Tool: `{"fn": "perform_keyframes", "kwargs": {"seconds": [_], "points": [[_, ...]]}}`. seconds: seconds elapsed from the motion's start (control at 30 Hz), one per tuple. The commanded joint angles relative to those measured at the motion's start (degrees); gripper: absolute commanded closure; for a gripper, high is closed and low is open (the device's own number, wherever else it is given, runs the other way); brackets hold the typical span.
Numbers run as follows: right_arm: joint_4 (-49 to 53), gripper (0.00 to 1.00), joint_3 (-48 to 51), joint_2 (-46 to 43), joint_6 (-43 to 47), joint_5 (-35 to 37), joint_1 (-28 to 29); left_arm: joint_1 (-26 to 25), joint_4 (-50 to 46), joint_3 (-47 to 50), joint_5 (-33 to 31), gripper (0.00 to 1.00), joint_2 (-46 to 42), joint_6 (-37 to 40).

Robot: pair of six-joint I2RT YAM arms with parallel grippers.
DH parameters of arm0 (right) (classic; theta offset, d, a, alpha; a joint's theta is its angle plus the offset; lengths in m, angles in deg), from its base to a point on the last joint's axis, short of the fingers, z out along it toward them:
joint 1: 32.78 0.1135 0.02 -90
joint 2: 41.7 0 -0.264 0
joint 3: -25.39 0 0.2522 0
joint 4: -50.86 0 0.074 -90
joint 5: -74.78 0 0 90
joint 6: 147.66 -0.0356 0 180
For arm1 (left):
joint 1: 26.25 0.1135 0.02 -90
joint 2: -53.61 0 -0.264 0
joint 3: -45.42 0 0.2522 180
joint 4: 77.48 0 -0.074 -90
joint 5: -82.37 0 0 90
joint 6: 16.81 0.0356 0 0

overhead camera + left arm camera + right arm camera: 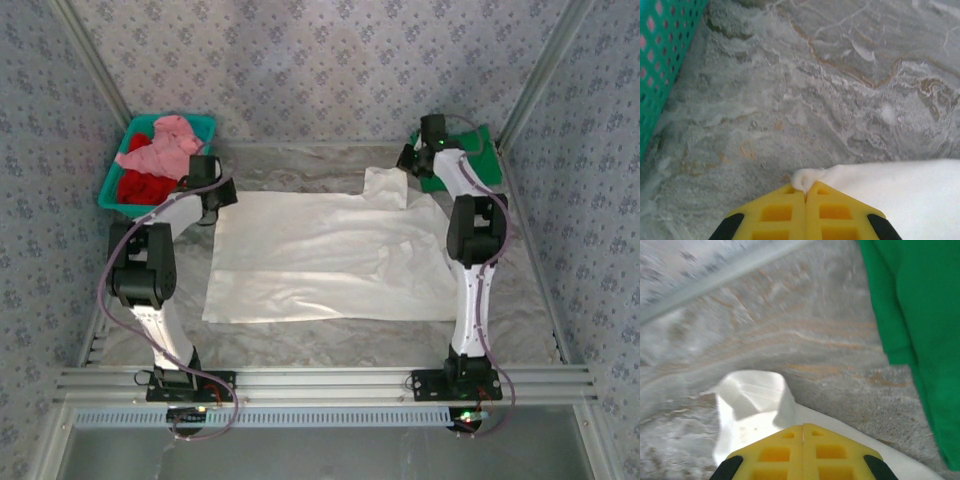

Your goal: Fold and stack the t-shirts

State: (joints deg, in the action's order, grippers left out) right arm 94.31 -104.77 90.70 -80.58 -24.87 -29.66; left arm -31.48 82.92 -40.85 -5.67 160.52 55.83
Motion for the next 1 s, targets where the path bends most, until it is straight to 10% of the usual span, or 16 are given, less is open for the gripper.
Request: {"fn": "perform_keyframes", "kwargs": {"seconds": [0.0,0.53,0.97], "points": [[-4.7,1.0,1.6,-4.6,2.4,0.0,-1.4,0.7,4.4,-0.5,4.3,1.0,-0.8,2.7],[-7.7,1.0,6.5,-14.0,3.8,-6.4,-2.6,1.7,7.4,-2.1,9.0,1.0,0.5,7.8],[-16.5,1.0,34.8,-35.2,-0.2,-2.9,-3.5,4.9,12.9,12.6,9.5,1.0,-7.7,7.1]]}}
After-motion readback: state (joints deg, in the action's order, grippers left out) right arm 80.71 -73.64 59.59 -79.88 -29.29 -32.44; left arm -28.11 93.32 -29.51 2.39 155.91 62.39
